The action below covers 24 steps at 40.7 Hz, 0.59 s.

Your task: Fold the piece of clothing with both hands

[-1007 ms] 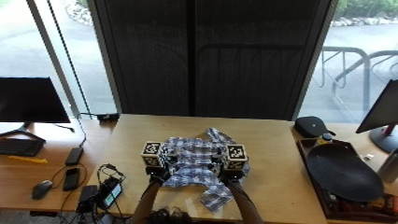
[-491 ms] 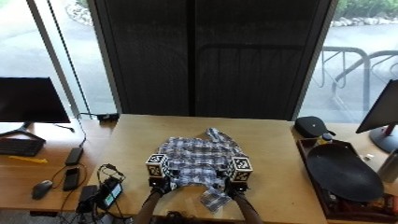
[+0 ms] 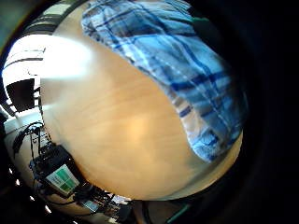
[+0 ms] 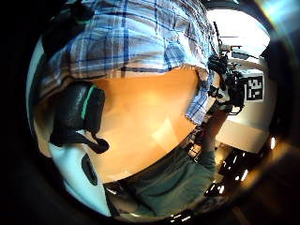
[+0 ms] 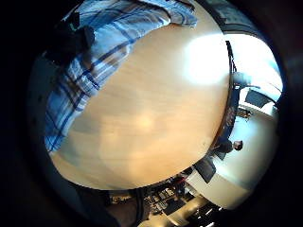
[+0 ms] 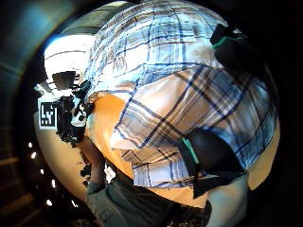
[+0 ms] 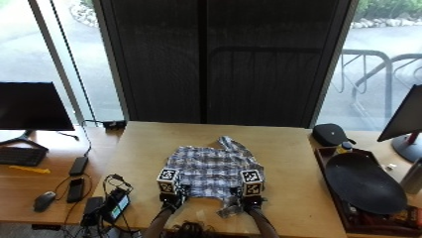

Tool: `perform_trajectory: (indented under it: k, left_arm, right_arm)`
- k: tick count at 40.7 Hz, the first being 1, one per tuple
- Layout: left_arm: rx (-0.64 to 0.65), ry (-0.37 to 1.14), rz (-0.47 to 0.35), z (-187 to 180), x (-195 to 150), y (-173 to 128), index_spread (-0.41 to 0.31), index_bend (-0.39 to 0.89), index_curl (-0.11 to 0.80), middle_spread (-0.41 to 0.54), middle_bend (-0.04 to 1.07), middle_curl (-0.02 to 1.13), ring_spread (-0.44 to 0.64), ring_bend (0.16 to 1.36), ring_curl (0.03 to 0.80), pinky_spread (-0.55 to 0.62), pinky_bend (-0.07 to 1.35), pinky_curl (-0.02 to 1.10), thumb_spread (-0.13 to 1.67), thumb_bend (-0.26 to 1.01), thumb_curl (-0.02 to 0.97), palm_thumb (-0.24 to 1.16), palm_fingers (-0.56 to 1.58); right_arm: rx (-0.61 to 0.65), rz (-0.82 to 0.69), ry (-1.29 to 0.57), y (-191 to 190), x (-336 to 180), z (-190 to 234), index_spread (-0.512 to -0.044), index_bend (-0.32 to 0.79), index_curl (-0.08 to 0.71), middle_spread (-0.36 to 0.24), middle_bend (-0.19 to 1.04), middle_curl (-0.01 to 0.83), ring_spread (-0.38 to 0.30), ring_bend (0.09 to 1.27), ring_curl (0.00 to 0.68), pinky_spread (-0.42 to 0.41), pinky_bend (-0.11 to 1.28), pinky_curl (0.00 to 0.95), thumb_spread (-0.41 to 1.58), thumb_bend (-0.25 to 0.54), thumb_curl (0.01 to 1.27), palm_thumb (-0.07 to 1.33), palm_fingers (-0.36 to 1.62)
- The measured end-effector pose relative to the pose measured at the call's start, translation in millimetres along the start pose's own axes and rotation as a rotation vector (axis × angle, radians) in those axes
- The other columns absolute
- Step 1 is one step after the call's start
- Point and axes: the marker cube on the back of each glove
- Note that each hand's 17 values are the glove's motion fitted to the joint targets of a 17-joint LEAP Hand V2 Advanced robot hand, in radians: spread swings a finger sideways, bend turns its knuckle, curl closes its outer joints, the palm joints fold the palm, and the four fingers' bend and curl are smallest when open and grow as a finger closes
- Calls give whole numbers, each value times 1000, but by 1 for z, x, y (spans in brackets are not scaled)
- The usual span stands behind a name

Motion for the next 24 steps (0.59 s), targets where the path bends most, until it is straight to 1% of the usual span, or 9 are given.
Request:
perform_trajectory:
  k: [2,5,7,11,14,16,18,21,24]
  left_arm:
    - [51,-16,2,-1,-1,-2,-132,316,376,53,204,364,267,475,264,360,320,245,1182,2,343,571,429]
    - [138,-73,-11,-4,-6,-5,-145,307,387,23,203,374,227,469,270,324,316,252,1203,1,342,587,486]
    - [214,-132,-20,-8,-11,-10,-160,304,392,-9,218,380,175,473,273,290,309,252,1219,15,345,624,586]
    - [270,-196,-32,-16,-13,-12,-188,295,401,-66,224,386,76,483,285,219,279,255,1224,39,357,697,726]
    - [316,-209,-3,-16,-15,-30,-204,301,414,-98,230,398,18,475,291,171,250,260,1218,41,362,728,804]
    - [280,-173,35,-8,-13,-43,-219,306,419,-121,231,403,-24,478,299,141,221,260,1208,34,363,737,866]
    - [226,-166,56,-11,-11,-43,-231,271,414,-165,296,419,-94,512,310,108,160,246,1199,30,365,750,986]
    - [183,-204,69,-38,-9,-30,-240,228,413,-201,352,440,-160,541,331,72,119,233,1189,22,367,764,1067]
    - [175,-229,57,-70,-10,-33,-250,205,419,-230,388,460,-206,564,352,42,104,224,1183,12,369,773,1093]
  right_arm:
    - [15,26,23,-6,5,6,-363,248,310,-104,186,279,-109,535,316,60,507,305,1079,34,361,677,549]
    - [55,110,135,-2,11,0,-363,264,332,-143,179,286,-142,534,324,36,464,300,1068,17,358,688,615]
    - [102,133,219,7,8,-11,-361,275,334,-162,199,295,-179,539,320,-17,462,293,1088,38,361,739,817]
    - [152,92,291,-2,6,-5,-352,270,354,-181,178,305,-212,531,328,-81,453,299,1093,44,364,792,962]
    - [170,52,332,-21,11,9,-345,254,366,-196,164,309,-232,535,343,-129,452,311,1093,44,364,824,1058]
    - [158,30,353,-25,12,6,-340,235,374,-206,168,317,-250,543,355,-168,465,323,1105,47,364,843,1142]
    - [145,11,347,-27,12,-4,-332,194,378,-216,230,344,-267,569,372,-210,465,331,1115,47,364,860,1249]
    - [120,-14,283,-33,13,-31,-328,146,374,-227,320,383,-273,592,389,-250,458,340,1121,43,361,879,1330]
    - [109,-21,207,-52,19,-66,-322,136,369,-235,366,406,-276,624,405,-282,462,347,1121,37,362,897,1347]
